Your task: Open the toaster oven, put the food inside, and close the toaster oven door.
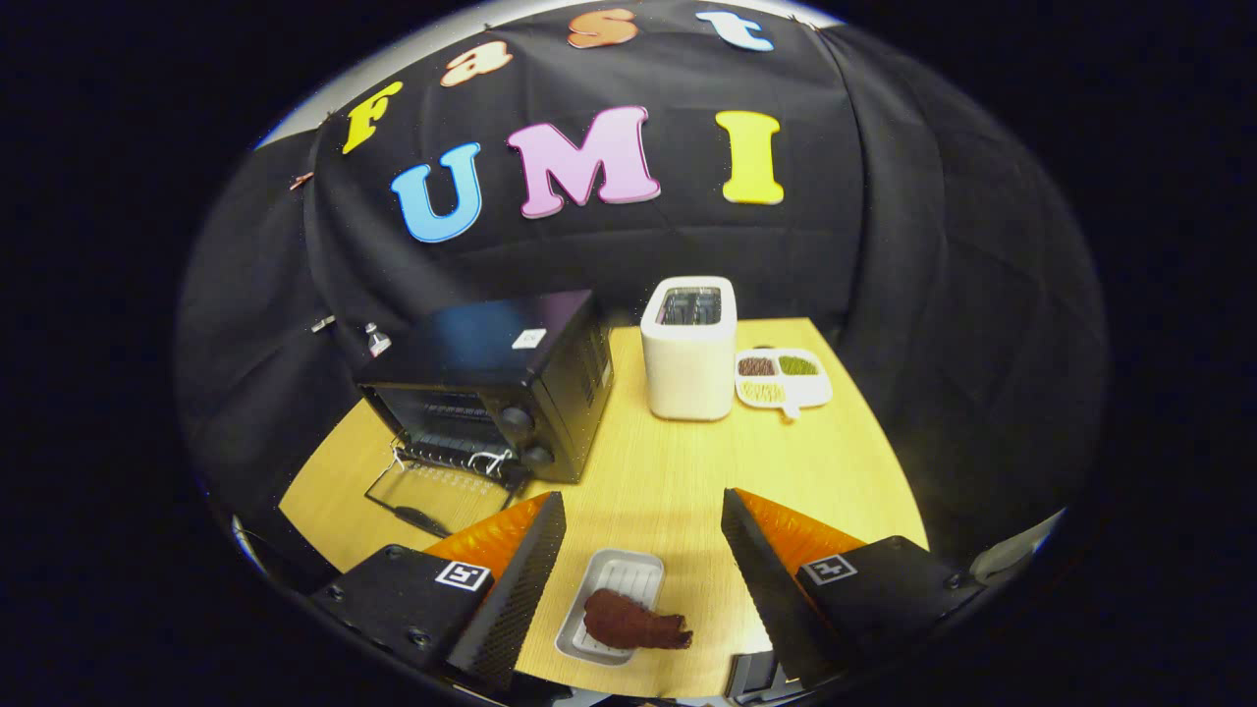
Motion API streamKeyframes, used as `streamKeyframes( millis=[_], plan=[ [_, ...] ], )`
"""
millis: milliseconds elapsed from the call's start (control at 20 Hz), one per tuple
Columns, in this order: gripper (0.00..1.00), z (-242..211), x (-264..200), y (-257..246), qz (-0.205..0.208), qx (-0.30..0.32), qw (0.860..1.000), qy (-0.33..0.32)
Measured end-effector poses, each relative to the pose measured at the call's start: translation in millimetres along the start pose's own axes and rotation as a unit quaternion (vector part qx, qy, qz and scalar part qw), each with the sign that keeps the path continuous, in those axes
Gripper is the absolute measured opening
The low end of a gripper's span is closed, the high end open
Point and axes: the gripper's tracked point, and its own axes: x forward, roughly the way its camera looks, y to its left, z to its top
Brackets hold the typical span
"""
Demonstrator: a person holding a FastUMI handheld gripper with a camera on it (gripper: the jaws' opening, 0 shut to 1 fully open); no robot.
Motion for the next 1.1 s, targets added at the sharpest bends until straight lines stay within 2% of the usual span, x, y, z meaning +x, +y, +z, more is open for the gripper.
streamKeyframes(
  millis=[150,450,700,750,800,850,950,1000,1100],
  plan=[
    [0.99,-41.4,6.0,-16.5,0.031,0.035,0.996,0.07],
    [0.98,-100.7,11.9,-22.1,0.082,0.066,0.982,0.159],
    [0.95,-131.7,15.7,-10.6,0.112,0.117,0.962,0.221],
    [0.87,-133.8,17.0,-8.3,0.115,0.126,0.959,0.228],
    [0.86,-132.5,17.0,-6.2,0.121,0.137,0.956,0.231],
    [0.8,-131.5,17.4,-7.4,0.123,0.143,0.955,0.229],
    [0.62,-130.8,18.8,-10.9,0.126,0.15,0.953,0.23],
    [0.56,-130.9,19.0,-10.1,0.13,0.155,0.951,0.234],
    [0.53,-132.1,15.3,-12.2,0.131,0.159,0.948,0.243]
  ],
)
